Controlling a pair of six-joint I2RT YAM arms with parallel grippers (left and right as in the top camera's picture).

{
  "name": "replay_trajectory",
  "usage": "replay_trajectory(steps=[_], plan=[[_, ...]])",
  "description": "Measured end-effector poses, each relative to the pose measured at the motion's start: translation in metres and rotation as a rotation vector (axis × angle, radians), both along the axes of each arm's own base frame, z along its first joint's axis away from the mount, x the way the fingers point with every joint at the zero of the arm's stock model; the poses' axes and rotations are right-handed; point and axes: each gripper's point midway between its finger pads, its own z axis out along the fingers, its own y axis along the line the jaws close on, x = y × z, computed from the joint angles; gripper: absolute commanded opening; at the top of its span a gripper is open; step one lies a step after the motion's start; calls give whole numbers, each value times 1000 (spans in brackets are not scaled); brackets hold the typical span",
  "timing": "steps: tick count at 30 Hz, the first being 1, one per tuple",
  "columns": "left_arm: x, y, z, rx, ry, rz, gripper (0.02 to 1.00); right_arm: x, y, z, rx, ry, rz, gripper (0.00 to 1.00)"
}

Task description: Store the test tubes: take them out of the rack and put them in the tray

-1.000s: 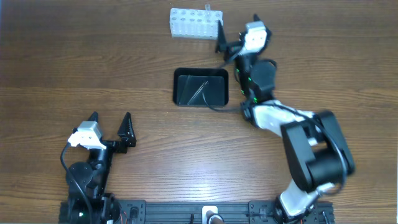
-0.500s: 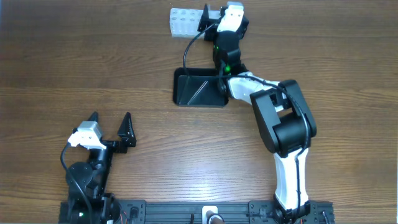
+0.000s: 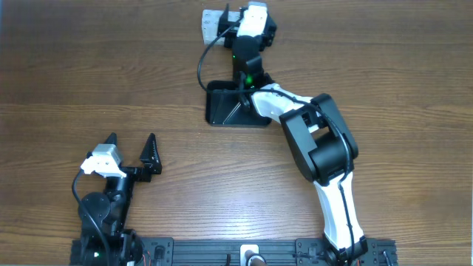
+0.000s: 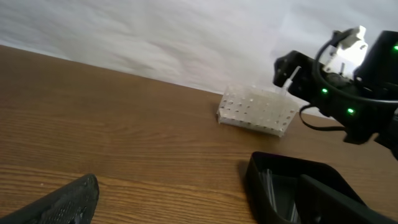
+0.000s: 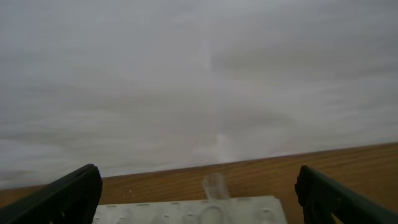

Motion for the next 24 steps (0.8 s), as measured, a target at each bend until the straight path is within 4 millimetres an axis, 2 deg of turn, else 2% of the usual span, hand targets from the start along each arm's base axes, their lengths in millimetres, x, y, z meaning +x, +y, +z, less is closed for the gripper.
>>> replay_trajectory(steps=[8,12,22,24], plan=[[0,0,0,0,0,0,1000,22,6,-15,-75,45,-48,969],[0,0,0,0,0,0,1000,23,2,-27,-100,76,-72,925],[0,0,0,0,0,0,1000,22,-9,-40,-136,125,-123,812],[0,0,0,0,0,0,1000,22,-10,-40,-141,129,-128,763]])
